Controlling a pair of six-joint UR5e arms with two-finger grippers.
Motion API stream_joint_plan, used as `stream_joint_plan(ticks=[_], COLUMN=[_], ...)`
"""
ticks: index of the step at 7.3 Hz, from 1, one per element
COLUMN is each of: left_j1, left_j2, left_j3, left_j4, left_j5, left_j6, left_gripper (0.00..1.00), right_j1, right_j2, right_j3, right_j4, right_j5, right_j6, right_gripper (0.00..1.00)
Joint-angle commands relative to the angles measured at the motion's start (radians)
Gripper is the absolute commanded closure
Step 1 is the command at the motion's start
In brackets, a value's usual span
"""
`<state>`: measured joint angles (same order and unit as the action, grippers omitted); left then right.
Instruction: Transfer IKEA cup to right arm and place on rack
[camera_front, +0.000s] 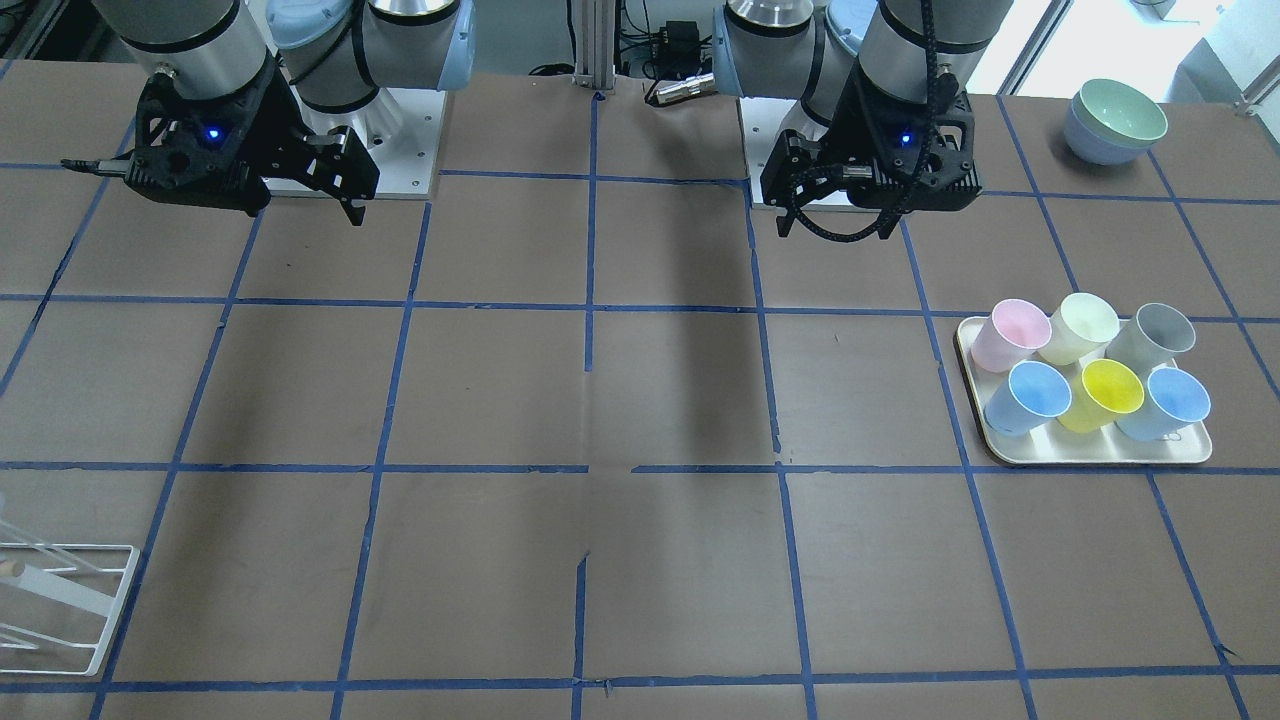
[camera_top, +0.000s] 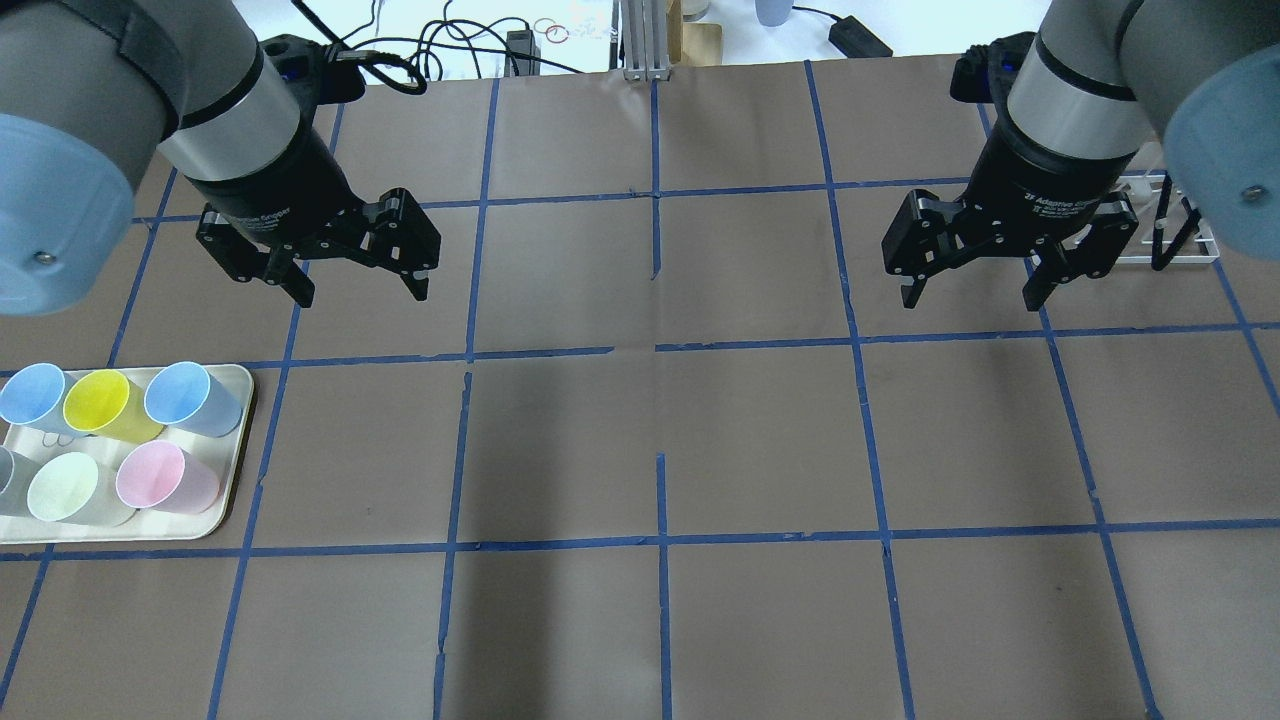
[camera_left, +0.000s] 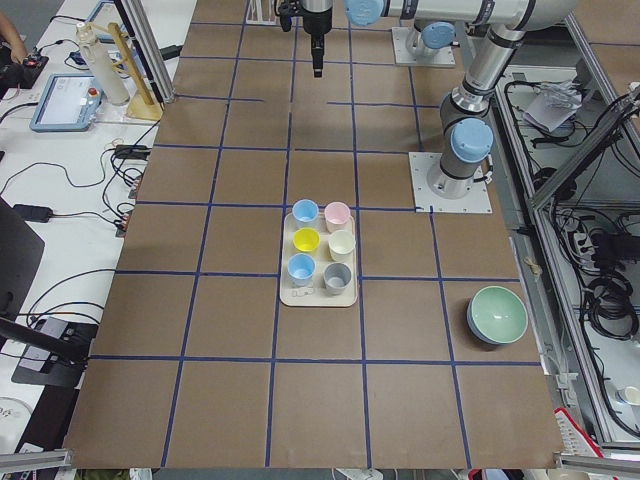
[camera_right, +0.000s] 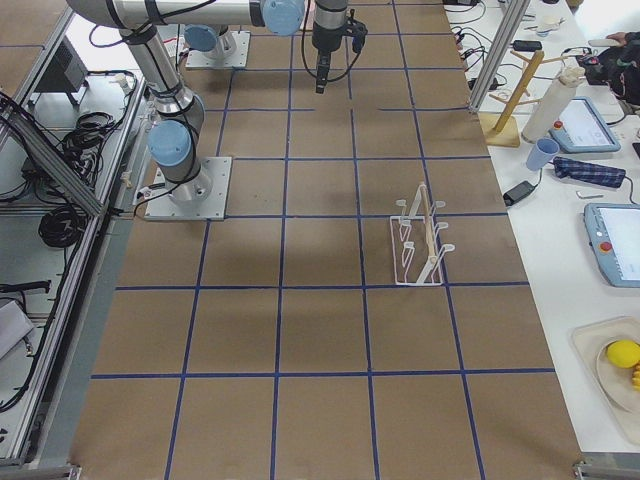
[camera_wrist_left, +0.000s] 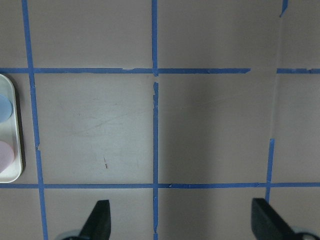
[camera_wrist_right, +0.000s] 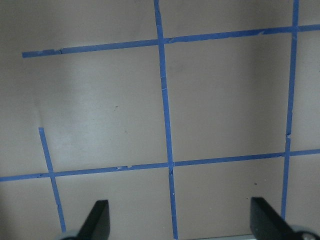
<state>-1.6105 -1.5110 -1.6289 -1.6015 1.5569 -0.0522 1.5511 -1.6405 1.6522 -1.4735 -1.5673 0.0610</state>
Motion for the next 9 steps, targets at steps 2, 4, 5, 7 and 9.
stream_joint_plan(ticks=[2,4,5,7,9], left_j1=[0.001,0.001,0.003,0.003,0.035], left_j2=[0.0,0.0,0.002,0.0,0.002], left_j3=[0.001,0.0,0.0,0.0,0.0], left_j4=[0.0,0.0,-0.001,-0.001,-0.001], left_j5=[0.0,0.0,0.003,0.002,0.002], left_j6=[0.002,0.003,0.005,0.006,0.015], left_gripper=[0.0,0.0,0.0,0.0,0.0], right_j1=[-0.002,-0.002,-0.002,0.0,-0.008], right_j2=[0.007,-0.038,-0.035,-0.033,-0.033], right_j3=[-0.002,-0.006,-0.005,-0.005,-0.006], right_j4=[-0.001,0.015,0.006,0.005,0.002], right_j5=[-0.005,-0.054,-0.048,-0.069,-0.053], right_j6=[-0.007,-0.015,-0.015,-0.016,-0.009], right_gripper=[0.0,0.0,0.0,0.0,0.0])
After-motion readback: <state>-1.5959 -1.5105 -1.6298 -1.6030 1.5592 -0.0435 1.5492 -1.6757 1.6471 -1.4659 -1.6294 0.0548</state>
